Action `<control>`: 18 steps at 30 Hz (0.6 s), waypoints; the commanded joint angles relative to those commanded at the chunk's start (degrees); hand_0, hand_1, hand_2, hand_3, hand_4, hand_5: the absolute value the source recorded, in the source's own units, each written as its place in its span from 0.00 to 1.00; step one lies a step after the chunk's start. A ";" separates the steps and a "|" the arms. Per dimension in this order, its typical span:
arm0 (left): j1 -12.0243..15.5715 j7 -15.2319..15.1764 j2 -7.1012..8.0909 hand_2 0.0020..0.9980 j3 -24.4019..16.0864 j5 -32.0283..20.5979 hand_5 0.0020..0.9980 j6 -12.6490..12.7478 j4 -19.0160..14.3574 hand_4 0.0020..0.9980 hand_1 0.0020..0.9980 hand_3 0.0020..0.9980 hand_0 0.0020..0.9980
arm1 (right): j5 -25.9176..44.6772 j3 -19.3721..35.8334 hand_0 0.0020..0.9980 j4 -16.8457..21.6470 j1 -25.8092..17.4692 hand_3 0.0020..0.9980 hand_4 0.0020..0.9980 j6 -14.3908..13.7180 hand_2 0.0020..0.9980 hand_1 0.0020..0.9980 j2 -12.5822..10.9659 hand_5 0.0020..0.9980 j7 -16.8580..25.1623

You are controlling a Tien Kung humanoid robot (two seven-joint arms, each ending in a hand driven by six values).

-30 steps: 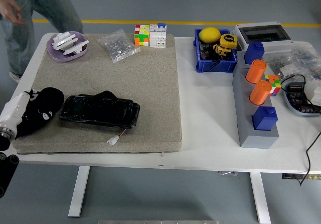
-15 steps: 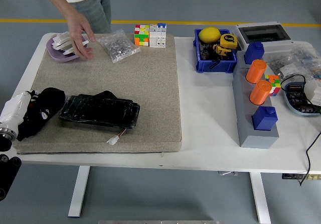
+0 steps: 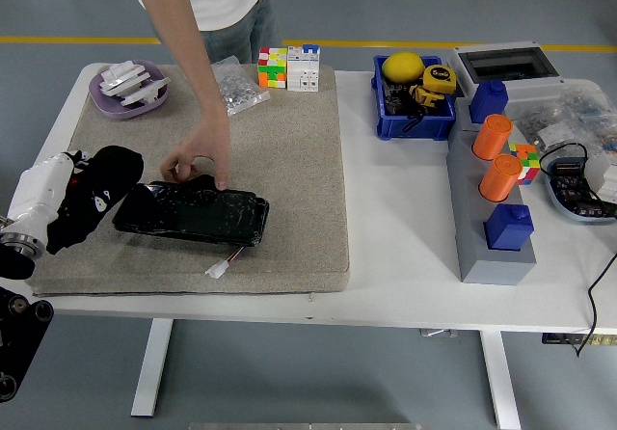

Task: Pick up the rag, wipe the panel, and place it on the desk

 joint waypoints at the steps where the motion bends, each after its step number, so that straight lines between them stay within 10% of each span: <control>1: 0.19 0.08 -0.10 0.55 0.28 -0.44 0.00 -0.04 -0.57 0.02 0.17 0.47 0.24 | -0.35 0.34 0.72 0.00 0.03 0.55 0.94 0.04 0.67 0.64 -0.02 0.40 0.02; 18: -0.69 -1.46 -1.09 0.54 2.39 -5.47 0.00 1.70 1.00 0.03 0.16 0.45 0.24 | -1.27 1.75 0.72 0.00 0.20 0.55 0.94 0.26 0.67 0.64 0.08 0.40 0.34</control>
